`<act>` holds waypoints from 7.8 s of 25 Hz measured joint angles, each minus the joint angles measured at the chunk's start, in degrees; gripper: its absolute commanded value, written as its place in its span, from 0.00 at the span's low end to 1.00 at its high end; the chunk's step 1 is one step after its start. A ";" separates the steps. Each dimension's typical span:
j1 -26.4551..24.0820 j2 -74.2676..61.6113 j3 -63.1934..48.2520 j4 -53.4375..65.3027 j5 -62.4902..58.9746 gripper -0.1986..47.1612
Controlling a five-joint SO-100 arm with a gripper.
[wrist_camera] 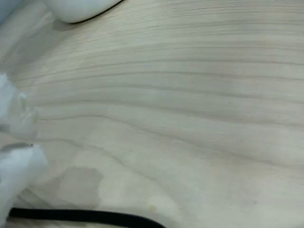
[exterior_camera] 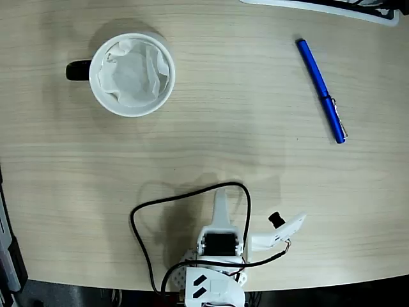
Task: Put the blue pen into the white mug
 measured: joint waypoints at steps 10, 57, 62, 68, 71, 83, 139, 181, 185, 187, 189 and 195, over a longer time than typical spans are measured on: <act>0.00 0.00 0.00 0.00 0.00 0.01; 13.80 -48.78 -34.80 -20.21 5.45 0.01; 18.28 -64.34 -44.30 -20.21 12.83 0.01; 22.85 -79.45 -52.12 -19.25 23.64 0.06; 24.52 -86.57 -55.46 -18.46 28.30 0.09; 28.12 -104.68 -67.50 -18.37 37.71 0.26; 33.22 -128.76 -87.36 -18.54 38.94 0.01; 21.27 -49.13 -34.89 -69.35 -38.14 0.01; 12.83 -43.24 -31.64 -73.04 -48.08 0.01; 8.26 -40.52 -29.71 -75.23 -54.05 0.01; 3.34 -39.02 -27.86 -77.17 -59.77 0.01; -6.15 -39.29 -25.93 -80.60 -75.32 0.01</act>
